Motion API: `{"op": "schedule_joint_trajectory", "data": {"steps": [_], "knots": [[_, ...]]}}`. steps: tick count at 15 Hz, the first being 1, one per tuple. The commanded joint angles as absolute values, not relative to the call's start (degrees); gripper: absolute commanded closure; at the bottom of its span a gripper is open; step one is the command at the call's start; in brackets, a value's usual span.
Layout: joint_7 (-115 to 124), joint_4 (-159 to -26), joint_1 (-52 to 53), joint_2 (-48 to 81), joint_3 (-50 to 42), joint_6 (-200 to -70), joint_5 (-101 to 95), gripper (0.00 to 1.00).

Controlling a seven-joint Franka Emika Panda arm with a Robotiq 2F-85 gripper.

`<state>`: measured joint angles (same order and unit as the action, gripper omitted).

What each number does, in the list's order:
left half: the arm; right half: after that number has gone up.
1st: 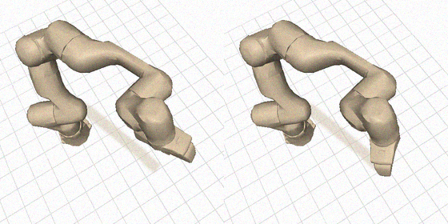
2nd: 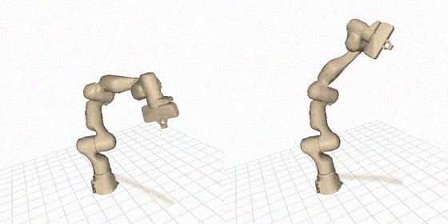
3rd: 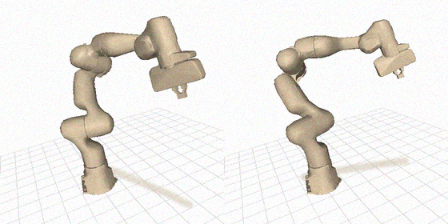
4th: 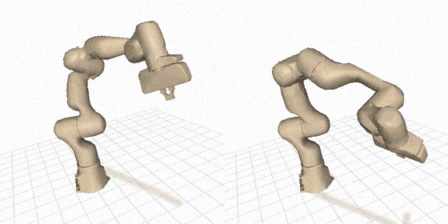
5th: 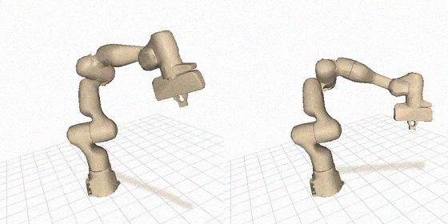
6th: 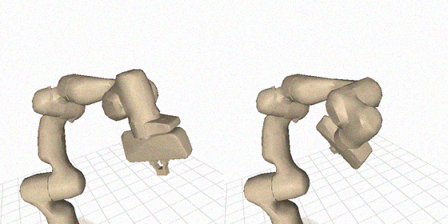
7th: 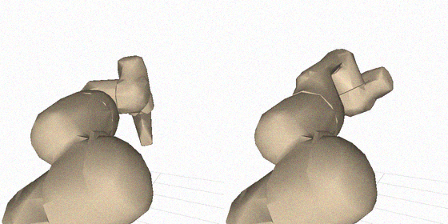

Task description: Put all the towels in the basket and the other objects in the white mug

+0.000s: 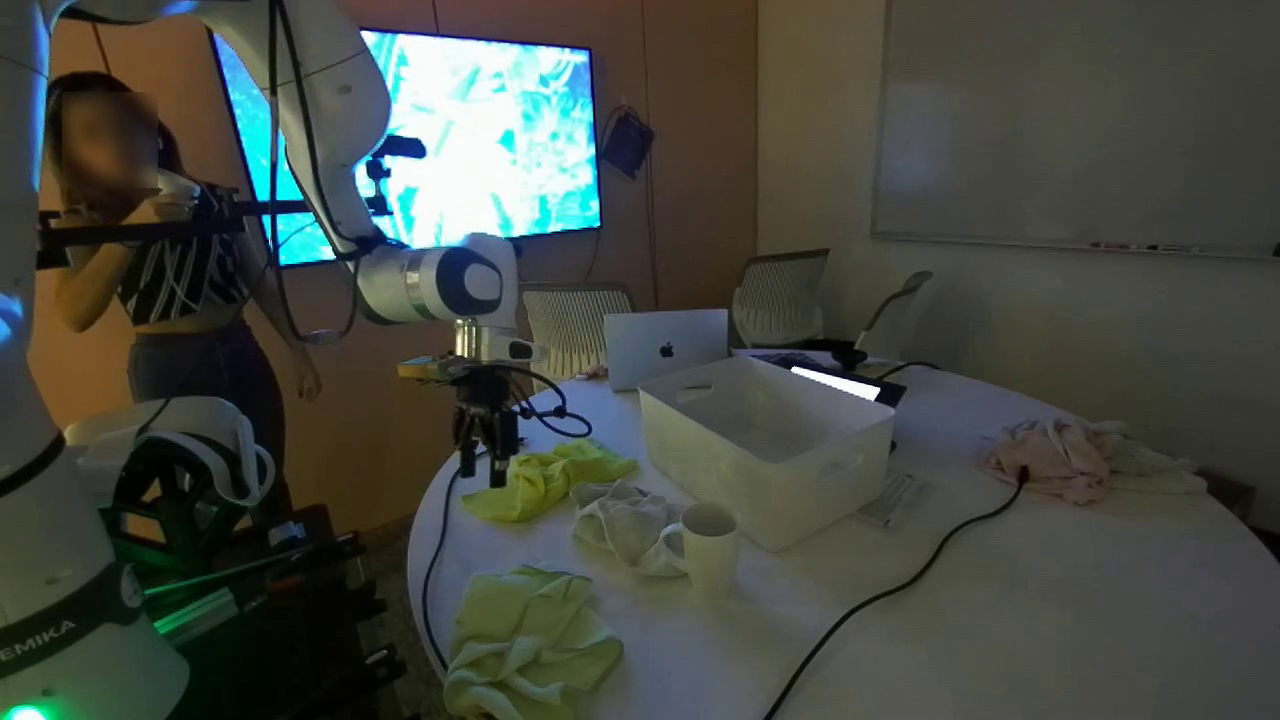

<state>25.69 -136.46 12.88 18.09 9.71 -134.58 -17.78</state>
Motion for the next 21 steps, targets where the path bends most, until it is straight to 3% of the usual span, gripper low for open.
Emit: {"op": "schedule_joint_trajectory", "data": {"steps": [1, 9, 21], "knots": [[27.6, -133.1, 16.2, 22.8, 7.6, -135.6, -18.1, 0.00], [30.2, -129.8, 21.8, 31.0, 0.9, -144.4, -22.5, 0.00], [26.5, -128.7, 20.8, 36.5, -9.6, -152.1, -23.0, 0.00]]}}
